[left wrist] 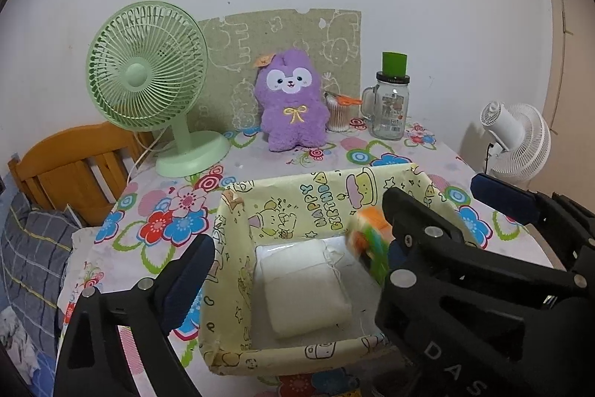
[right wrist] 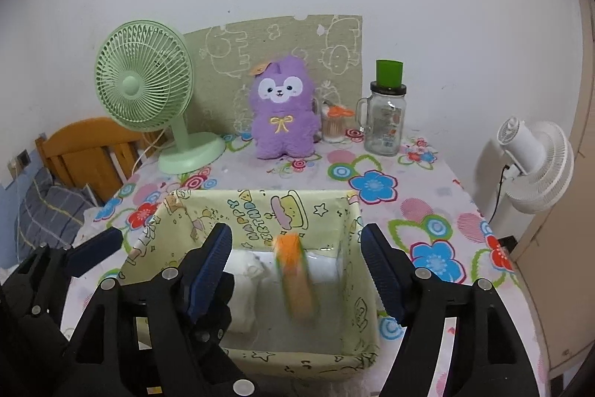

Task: Organize soft objects
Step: 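Lower the white cloth into the basket with the left tool while the right tool drops the box in, then withdraw both open tools from the basket toward the remaining items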

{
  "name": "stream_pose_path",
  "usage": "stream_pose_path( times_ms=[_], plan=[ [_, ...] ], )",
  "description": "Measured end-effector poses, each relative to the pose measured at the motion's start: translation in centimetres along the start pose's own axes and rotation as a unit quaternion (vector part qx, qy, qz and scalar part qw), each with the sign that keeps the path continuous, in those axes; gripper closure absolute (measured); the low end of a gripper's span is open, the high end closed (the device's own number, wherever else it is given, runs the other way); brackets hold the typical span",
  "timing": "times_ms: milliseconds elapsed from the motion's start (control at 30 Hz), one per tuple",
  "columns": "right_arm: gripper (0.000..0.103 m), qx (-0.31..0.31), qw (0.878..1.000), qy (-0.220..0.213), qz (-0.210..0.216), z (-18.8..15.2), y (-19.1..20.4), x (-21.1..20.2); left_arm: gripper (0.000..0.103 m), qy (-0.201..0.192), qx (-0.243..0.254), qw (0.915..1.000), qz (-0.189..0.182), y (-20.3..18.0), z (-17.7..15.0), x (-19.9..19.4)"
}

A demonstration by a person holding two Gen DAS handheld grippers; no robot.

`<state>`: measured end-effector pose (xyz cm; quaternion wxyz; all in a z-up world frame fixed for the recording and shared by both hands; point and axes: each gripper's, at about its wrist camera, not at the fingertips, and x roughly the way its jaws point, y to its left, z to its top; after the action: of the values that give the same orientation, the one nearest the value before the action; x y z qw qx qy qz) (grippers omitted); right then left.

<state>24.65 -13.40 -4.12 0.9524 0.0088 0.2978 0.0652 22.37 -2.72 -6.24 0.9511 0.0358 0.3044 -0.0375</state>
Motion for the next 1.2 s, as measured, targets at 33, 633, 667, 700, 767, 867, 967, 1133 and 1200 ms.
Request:
stream_pose_path(
  times_ms=[33, 633, 667, 700, 767, 867, 967, 1133, 1200],
  plan=[
    [0.027, -0.001, 1.0, 0.001, -0.002, 0.0, 0.0, -0.1, 0.008, -0.001, 0.0, 1.0, 0.001, 0.0, 0.0, -0.2],
    [0.016, 0.003, 1.0, -0.025, -0.011, -0.3, -0.1, -5.4, 0.007, -0.029, 0.001, 0.9996, -0.003, -0.8, -0.3, -5.2],
    [0.016, 0.004, 1.0, -0.026, -0.011, -0.3, -0.1, -5.8, 0.007, -0.031, 0.002, 0.9995, -0.003, -0.8, -0.3, -5.5],
    [0.016, 0.004, 1.0, -0.026, -0.011, -0.3, 0.0, -6.0, 0.007, -0.032, 0.002, 0.9995, -0.003, -0.8, -0.4, -5.8],
    [0.016, 0.006, 1.0, -0.027, -0.011, -0.4, 0.0, -6.6, 0.007, -0.035, 0.001, 0.9994, -0.005, -0.9, -0.5, -6.4],
    [0.014, 0.01, 0.999, -0.03, -0.009, -0.6, 0.0, -7.5, 0.007, -0.041, 0.004, 0.9992, -0.002, -1.0, -0.6, -7.3],
    [0.013, 0.012, 0.999, -0.036, -0.013, -0.8, 0.2, -8.4, 0.007, -0.046, 0.004, 0.9989, -0.002, -1.1, -0.8, -8.1],
    [0.013, 0.004, 0.999, -0.045, -0.018, -1.0, 0.4, -9.9, 0.007, -0.053, 0.002, 0.9986, -0.004, -1.3, -1.2, -9.5],
    [0.012, 0.004, 0.999, -0.049, -0.018, -1.2, 0.5, -10.6, 0.007, -0.056, 0.003, 0.9984, -0.004, -1.3, -1.3, -10.0]
  ],
)
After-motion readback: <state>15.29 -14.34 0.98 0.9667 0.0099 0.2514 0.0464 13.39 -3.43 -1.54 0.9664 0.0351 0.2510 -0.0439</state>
